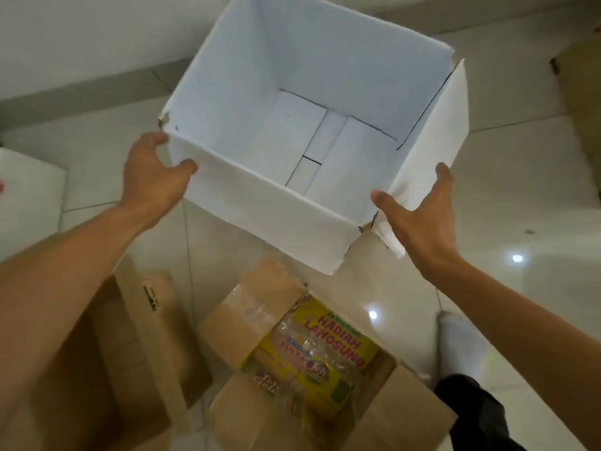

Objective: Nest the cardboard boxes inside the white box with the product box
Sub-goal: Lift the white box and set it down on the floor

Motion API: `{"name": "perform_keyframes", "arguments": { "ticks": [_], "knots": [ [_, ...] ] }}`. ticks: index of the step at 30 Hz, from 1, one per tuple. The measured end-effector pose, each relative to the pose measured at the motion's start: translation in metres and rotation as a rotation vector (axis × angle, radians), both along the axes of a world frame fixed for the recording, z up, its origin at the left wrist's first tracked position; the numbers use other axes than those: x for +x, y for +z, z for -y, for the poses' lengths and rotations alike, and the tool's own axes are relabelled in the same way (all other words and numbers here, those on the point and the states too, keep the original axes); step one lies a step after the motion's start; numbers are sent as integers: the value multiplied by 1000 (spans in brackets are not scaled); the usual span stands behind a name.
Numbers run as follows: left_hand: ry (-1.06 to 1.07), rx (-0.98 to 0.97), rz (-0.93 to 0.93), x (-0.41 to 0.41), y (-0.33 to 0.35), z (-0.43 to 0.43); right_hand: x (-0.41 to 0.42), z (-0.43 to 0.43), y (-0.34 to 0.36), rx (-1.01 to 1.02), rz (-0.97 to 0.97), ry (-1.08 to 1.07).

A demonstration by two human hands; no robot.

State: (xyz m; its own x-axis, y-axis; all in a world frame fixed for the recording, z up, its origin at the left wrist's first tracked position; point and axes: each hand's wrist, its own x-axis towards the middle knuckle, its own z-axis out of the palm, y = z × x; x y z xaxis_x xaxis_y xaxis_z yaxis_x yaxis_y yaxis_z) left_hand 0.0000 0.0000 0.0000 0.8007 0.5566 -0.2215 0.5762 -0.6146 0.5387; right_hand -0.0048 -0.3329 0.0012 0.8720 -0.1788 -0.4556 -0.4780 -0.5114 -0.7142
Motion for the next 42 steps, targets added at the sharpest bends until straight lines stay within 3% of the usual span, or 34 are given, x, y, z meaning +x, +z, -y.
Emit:
{"name": "perform_keyframes", "arguments": {
  "ticks": [8, 12, 17, 21, 28, 37, 42],
  "knots": [
    [126, -54, 161, 67, -38, -10, 17, -18, -44, 104, -86, -44],
    [74, 262, 34, 80, -39, -30, 20, -26, -54, 159, -104, -86],
    [46, 133, 108, 75, -49, -33, 27, -30, -61, 155, -121, -150],
    [135, 164, 139, 57, -50, -25, 40, -29, -62, 110, -103, -121],
    [183, 230, 20, 22, -56, -35, 80, -17, -62, -8, -10, 47],
    [275, 27, -37, 10, -59, -37, 115, -5, -43, -345, 19, 198],
    [275, 67, -3, 18, -64, -25, 92, -16, -49, -315, -32, 204]
  ]
}}
